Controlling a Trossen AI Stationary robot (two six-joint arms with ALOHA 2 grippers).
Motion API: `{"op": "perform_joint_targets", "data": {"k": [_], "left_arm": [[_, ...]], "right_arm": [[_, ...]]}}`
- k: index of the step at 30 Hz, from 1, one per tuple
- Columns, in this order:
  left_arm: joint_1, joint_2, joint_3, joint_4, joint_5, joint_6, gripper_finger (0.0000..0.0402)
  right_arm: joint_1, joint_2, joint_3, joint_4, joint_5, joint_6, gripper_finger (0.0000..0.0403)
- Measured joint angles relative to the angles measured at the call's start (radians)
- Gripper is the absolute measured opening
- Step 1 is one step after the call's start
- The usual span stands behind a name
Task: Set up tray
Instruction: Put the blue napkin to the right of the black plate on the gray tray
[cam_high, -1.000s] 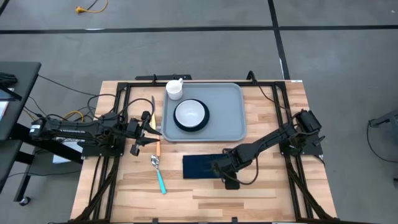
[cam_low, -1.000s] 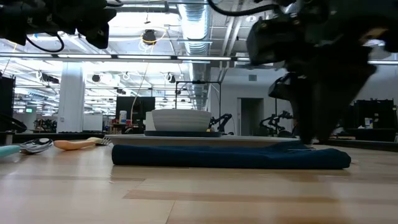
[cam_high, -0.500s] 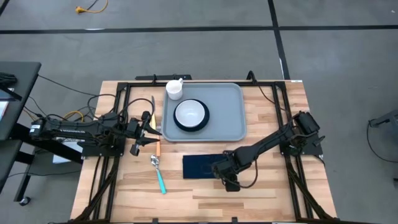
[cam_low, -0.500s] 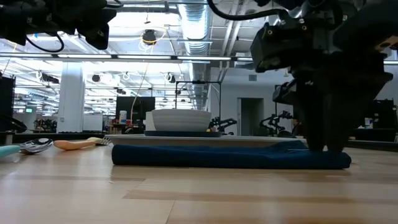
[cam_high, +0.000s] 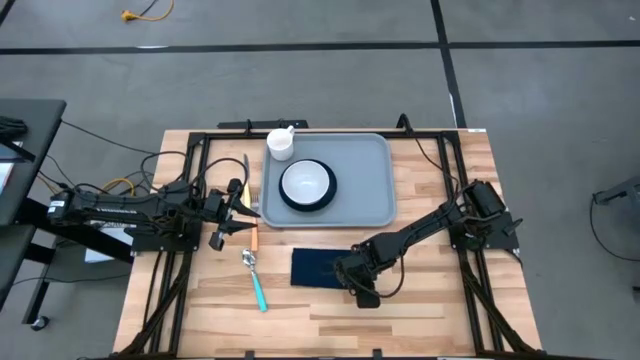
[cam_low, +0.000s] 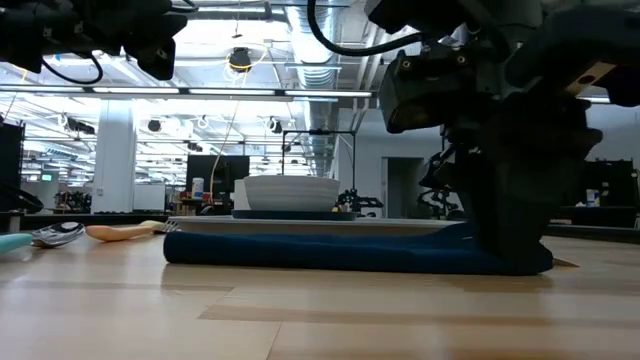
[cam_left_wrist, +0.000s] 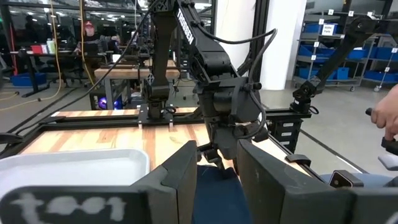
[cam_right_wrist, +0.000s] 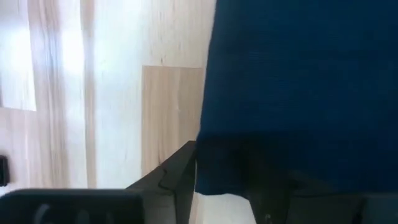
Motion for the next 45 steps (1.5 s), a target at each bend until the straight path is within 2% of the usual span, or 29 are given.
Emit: {"op": "perform_joint_targets", "data": {"k": [4, 6, 15, 23, 30, 35, 45], "left_arm": [[0.000, 0.000, 0.000, 0.000, 0.000, 0.000, 0.0105], [0.000, 0.000, 0.000, -0.004, 0.000, 0.000, 0.0105], [0.000, 0.000, 0.000, -0.012, 0.000, 0.000, 0.0105], [0.000, 0.000, 0.000, -0.013, 0.000, -0.001, 0.0105], [0.000, 0.000, 0.000, -0.013, 0.000, -0.002, 0.0105], [0.000, 0.000, 0.000, -0.012, 0.000, -0.002, 0.0105], [0.000, 0.000, 0.000, -0.015, 0.000, -0.004, 0.0105]], "right_arm": [[-0.008, 0.002, 0.000, -0.012, 0.000, 0.001, 0.0036], [-0.009, 0.002, 0.000, -0.018, -0.003, 0.012, 0.0013], [0.020, -0.065, -0.011, -0.169, 0.017, 0.158, 0.0002], [0.099, -0.213, -0.010, -0.301, 0.185, 0.336, 0.0001], [0.160, -0.348, -0.007, -0.346, 0.374, 0.491, 0.0000], [0.187, -0.413, -0.006, -0.382, 0.459, 0.547, 0.0000], [0.203, -0.459, 0.014, -0.429, 0.480, 0.596, 0.0000]]}}
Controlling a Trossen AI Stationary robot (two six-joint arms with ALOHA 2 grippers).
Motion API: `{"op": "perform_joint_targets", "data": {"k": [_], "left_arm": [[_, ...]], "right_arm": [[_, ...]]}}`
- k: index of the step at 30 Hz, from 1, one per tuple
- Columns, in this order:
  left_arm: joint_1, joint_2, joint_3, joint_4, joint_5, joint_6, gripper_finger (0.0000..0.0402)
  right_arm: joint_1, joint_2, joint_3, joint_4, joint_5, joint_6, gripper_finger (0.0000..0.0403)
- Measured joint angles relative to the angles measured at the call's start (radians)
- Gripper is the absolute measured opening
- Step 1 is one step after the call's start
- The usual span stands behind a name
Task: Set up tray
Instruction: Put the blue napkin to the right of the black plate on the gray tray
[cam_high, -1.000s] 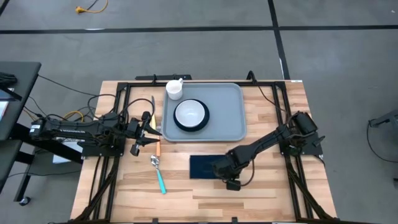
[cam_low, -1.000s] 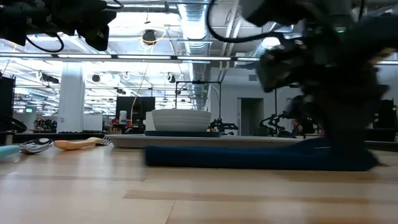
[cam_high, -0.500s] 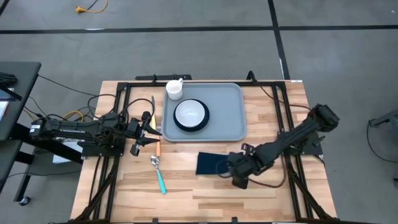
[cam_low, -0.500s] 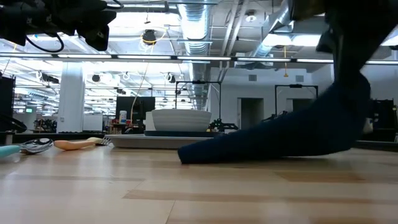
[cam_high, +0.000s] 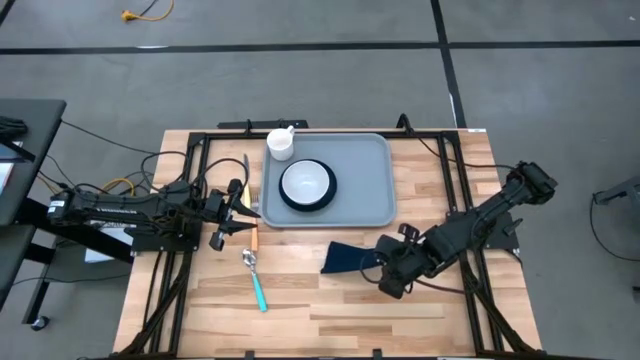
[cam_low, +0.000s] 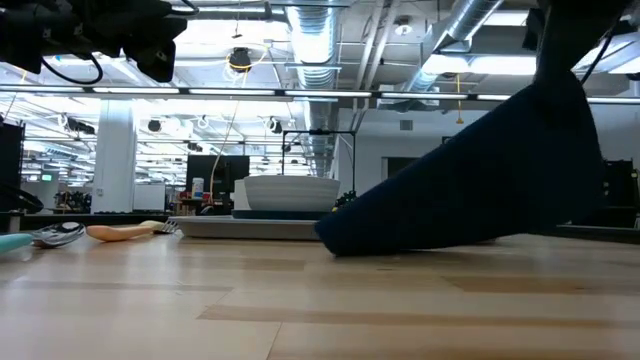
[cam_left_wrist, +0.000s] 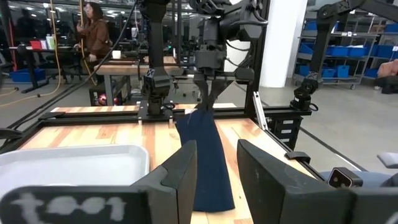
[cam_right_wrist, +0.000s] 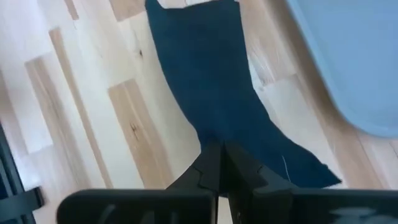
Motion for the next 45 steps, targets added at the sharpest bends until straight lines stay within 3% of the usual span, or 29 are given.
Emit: {"op": "perform_joint_targets", "data": {"k": [17, 27, 34, 45], "left_arm": [[0.000, 0.000, 0.000, -0.005, 0.000, -0.012, 0.0105], [0.000, 0.000, 0.000, -0.004, 0.000, -0.024, 0.0105], [0.000, 0.000, 0.000, -0.004, 0.000, -0.024, 0.0105], [0.000, 0.000, 0.000, -0.010, 0.000, -0.024, 0.0105]], "right_arm": [[0.226, 0.011, 0.305, -0.308, 0.050, 0.296, 0.0000], [0.289, 0.011, 0.352, -0.544, -0.090, 0.479, 0.0000], [0.170, 0.011, 0.352, -0.579, -0.083, 0.362, 0.0000], [-0.163, 0.051, 0.350, -0.571, -0.076, -0.016, 0.0000]]}}
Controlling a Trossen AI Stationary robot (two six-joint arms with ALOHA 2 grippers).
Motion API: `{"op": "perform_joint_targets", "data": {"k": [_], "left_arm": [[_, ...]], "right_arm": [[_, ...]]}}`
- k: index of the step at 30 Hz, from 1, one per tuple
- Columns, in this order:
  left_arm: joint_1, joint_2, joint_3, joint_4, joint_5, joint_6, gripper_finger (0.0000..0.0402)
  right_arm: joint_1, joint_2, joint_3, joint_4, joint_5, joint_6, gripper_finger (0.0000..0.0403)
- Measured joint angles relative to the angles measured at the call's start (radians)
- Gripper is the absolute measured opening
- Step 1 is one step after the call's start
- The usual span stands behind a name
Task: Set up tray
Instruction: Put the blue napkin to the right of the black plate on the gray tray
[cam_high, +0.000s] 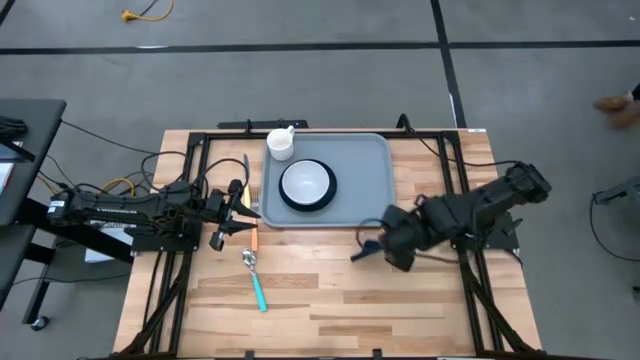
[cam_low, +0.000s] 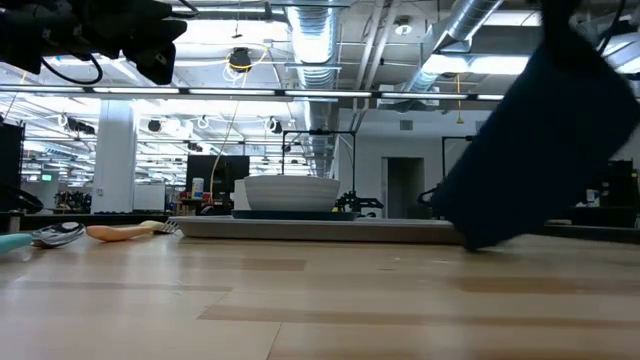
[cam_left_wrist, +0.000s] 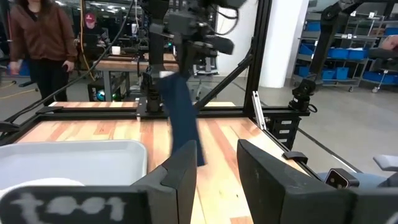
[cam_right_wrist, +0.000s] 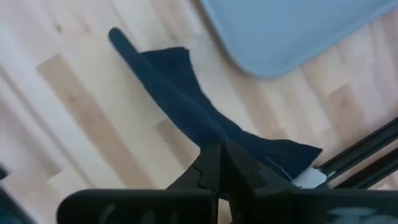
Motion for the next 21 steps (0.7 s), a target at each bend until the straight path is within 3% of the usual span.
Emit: {"op": "perform_joint_targets", "data": {"k": [21], "left_arm": [[0.000, 0.000, 0.000, -0.009, -0.002, 0.001, 0.0105]], "right_arm": [[-0.439, 0.045, 0.000, 0.042, 0.165, -0.421, 0.0000]]}}
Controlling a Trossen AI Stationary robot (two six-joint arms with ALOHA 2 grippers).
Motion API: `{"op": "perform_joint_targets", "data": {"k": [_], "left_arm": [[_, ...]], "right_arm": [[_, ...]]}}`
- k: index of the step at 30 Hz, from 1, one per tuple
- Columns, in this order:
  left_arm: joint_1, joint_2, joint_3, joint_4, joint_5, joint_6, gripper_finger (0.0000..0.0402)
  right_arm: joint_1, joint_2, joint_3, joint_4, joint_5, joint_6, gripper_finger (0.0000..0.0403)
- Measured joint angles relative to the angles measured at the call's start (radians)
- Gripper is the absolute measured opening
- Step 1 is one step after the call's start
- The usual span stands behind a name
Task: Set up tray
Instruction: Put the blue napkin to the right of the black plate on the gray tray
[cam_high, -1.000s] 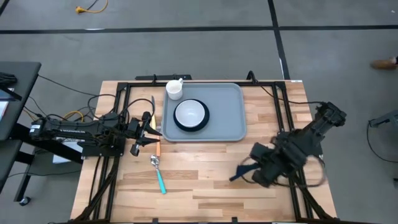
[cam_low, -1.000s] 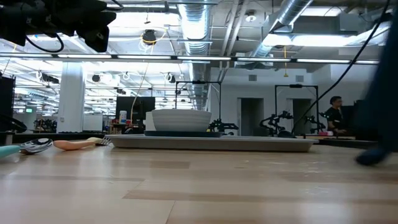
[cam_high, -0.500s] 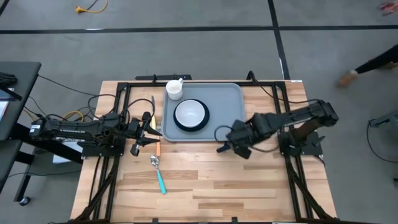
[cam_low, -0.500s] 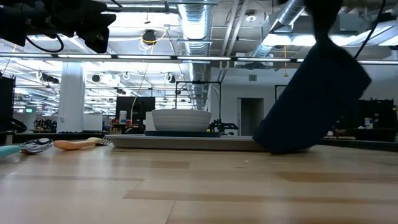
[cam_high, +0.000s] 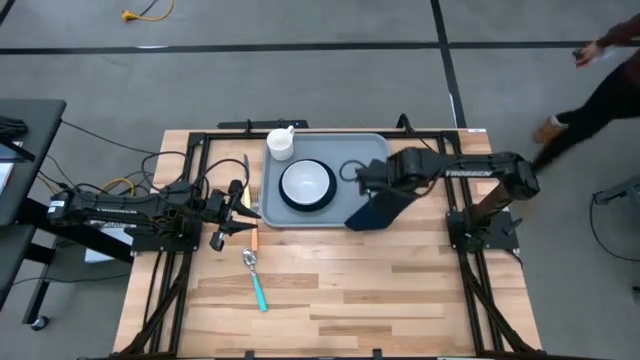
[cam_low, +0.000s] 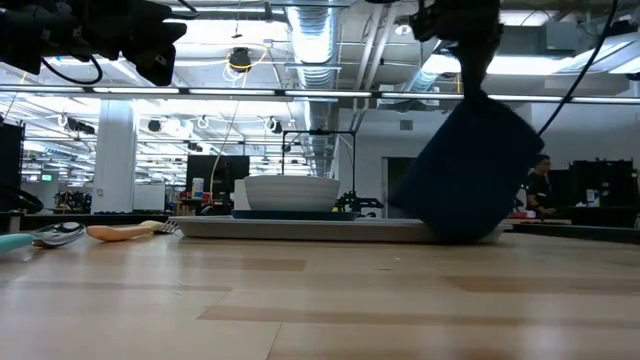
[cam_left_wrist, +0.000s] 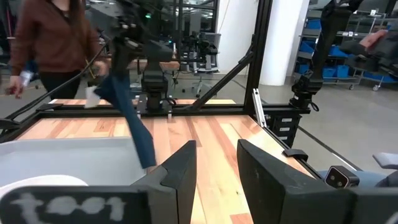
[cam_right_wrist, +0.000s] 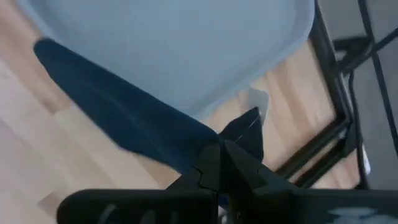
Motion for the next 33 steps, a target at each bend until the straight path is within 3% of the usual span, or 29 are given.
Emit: {"op": "perform_joint_targets", "data": {"k": [13, 25, 33], "left_arm": [[0.000, 0.000, 0.000, -0.009, 0.002, -0.017, 0.0105], [-0.002, 0.000, 0.000, -0.010, -0.015, -0.073, 0.0105], [-0.005, 0.000, 0.000, -0.030, -0.016, -0.080, 0.0105]], "right_arm": [[-0.225, 0.140, 0.001, 0.227, -0.007, -0.297, 0.0000], [-0.283, 0.384, 0.013, 0.312, 0.044, -0.461, 0.0000], [-0.285, 0.437, 0.085, 0.387, 0.121, -0.549, 0.0000]]}}
